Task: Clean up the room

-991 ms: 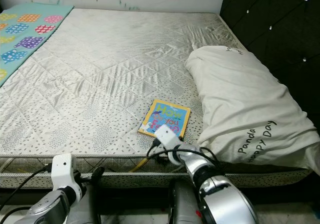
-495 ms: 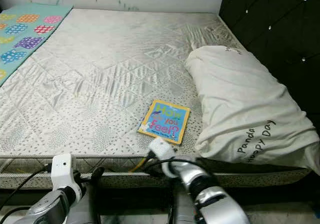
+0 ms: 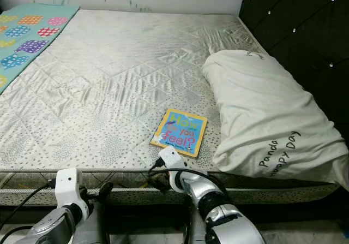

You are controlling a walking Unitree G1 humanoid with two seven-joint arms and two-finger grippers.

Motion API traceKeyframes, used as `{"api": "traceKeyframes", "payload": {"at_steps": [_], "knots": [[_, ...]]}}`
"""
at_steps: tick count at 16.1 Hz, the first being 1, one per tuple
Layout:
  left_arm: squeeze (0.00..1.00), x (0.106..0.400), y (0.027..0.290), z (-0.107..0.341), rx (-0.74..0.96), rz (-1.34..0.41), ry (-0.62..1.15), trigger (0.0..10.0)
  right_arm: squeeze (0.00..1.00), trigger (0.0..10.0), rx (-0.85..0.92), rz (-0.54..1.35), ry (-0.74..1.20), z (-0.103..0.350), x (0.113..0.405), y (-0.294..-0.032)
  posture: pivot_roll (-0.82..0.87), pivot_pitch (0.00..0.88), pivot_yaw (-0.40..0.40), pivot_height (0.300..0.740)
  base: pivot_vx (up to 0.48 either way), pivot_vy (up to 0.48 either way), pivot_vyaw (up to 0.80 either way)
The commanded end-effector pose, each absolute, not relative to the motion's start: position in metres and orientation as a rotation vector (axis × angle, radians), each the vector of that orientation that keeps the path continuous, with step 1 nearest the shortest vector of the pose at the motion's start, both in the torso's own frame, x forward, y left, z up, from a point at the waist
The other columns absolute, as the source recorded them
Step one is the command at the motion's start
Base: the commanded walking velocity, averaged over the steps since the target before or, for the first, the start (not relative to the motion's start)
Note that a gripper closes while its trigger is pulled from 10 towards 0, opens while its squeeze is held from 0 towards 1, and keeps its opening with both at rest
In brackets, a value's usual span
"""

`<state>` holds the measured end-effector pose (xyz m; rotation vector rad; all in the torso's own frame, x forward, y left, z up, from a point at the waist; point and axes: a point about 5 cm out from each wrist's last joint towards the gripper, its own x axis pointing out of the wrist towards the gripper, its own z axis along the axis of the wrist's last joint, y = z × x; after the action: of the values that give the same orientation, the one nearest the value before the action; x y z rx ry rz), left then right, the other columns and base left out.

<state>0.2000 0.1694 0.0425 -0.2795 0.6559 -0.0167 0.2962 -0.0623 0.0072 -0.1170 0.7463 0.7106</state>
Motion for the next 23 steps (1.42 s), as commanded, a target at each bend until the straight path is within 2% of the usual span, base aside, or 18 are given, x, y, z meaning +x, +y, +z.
{"api": "traceKeyframes", "payload": {"at_steps": [1,5,9,15,23], "knots": [[0.00,0.203,0.169,0.047,-0.282,-0.024,0.635,10.0,0.00,10.0,-0.086,0.677,0.689,0.016,0.304,-0.058,0.05,0.022,-0.059,0.558,0.000,0.000,0.00],[0.00,0.204,0.166,0.050,-0.301,-0.030,0.602,10.0,0.00,10.0,-0.009,0.596,0.610,0.023,0.309,-0.054,0.05,0.021,-0.059,0.558,0.000,0.000,0.00],[0.00,0.204,0.167,0.049,-0.296,-0.024,0.604,10.0,0.00,10.0,-0.004,0.556,0.579,0.024,0.310,-0.054,0.05,0.015,-0.057,0.558,0.000,0.000,0.00],[0.00,0.205,0.166,0.050,-0.291,-0.022,0.600,10.0,0.00,10.0,-0.070,0.530,0.615,0.012,0.301,-0.050,0.06,0.012,-0.059,0.558,0.000,0.000,0.00],[0.00,0.199,0.172,0.053,-0.282,0.002,0.595,10.0,0.00,10.0,-0.109,0.343,0.564,0.018,0.310,-0.053,0.10,0.037,-0.063,0.558,0.000,0.000,0.00]]}}
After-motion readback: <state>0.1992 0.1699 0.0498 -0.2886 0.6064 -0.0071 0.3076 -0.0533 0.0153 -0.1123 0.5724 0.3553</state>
